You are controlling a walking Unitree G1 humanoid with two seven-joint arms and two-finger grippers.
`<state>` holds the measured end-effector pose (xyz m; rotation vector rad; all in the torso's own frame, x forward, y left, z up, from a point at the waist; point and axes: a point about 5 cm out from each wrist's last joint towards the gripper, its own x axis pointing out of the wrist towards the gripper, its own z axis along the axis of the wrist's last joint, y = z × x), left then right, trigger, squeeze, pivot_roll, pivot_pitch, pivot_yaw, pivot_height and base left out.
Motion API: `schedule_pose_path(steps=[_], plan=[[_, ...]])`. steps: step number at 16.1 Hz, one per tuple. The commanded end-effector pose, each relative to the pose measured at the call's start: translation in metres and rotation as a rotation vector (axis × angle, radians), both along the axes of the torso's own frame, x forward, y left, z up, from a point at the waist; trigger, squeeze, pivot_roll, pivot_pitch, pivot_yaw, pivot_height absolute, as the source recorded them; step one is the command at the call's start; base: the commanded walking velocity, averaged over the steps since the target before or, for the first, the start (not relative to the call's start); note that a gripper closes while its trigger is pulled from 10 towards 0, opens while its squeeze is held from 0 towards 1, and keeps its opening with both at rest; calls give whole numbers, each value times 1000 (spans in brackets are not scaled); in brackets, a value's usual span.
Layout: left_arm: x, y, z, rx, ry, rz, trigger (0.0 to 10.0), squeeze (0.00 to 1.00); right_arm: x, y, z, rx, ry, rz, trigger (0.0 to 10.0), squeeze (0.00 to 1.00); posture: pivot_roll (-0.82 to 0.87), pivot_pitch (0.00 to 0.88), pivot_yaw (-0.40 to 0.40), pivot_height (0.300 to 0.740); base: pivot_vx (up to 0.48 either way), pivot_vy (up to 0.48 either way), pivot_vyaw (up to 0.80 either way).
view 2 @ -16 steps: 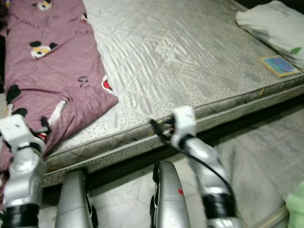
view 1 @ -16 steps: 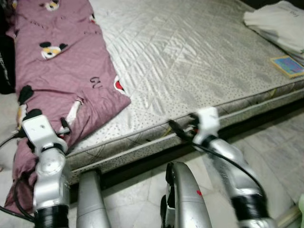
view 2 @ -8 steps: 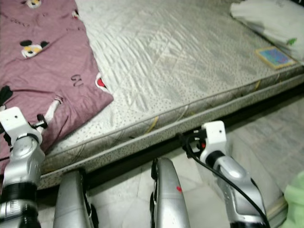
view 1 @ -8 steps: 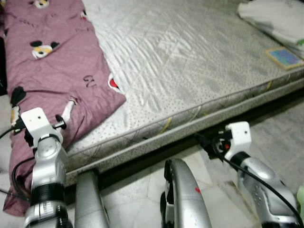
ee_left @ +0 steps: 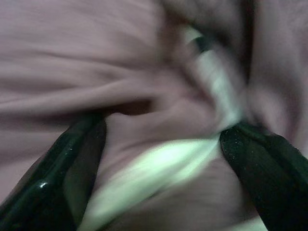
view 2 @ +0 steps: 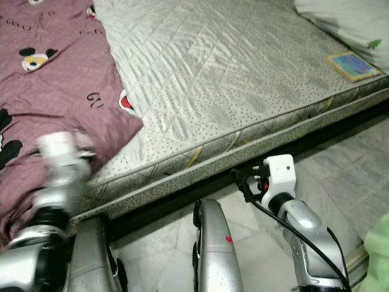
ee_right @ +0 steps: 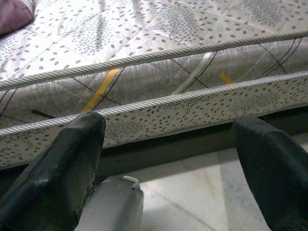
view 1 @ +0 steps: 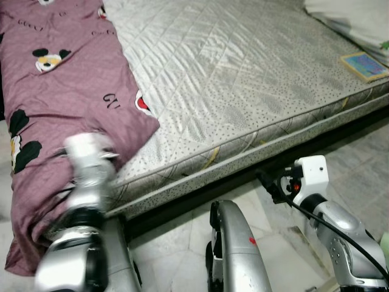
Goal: Clean up the room
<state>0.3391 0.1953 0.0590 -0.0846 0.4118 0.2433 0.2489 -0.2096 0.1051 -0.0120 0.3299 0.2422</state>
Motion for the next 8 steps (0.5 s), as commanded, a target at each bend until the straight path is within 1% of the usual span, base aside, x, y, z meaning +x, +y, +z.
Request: schedule_pose_path(steps=[1, 2, 3, 4, 5, 6, 7, 8], plan=[[-2, -22, -10, 9, 46, -138, 10000, 0, 2, -3, 5, -36, -25, -12, 10000, 0, -320, 132, -42, 536, 0, 0, 0], [-5, -41, -17, -6, 81, -247, 10000, 0, 4, -3, 4, -58, -24, -19, 10000, 0, -316, 125, -43, 536, 0, 0, 0], [-8, -54, -21, 23, 100, -355, 10000, 0, 5, -3, 4, -49, -18, -22, 10000, 0, -314, 121, -44, 536, 0, 0, 0], [-10, -67, -24, 29, 114, -448, 10000, 0, 7, -2, 3, -36, -13, -25, 10000, 0, -309, 114, -43, 536, 0, 0, 0], [-16, -88, -29, 66, 133, -634, 10000, 0, 12, -3, 1, -20, 9, -40, 10000, 0, -302, 105, -42, 536, 0, 0, 0], [-18, -93, -29, 76, 134, -677, 10000, 0, 13, -2, 1, -13, 7, -38, 10000, 0, -300, 103, -42, 536, 0, 0, 0], [-21, -106, -27, 100, 108, -790, 10000, 0, 17, -1, 2, -7, -4, -41, 10000, 0, -295, 92, -39, 536, 0, 0, 0], [-21, -113, -25, 109, 83, -853, 10000, 0, 20, 0, 2, -4, -8, -46, 10000, 0, -294, 90, -38, 536, 0, 0, 0]])
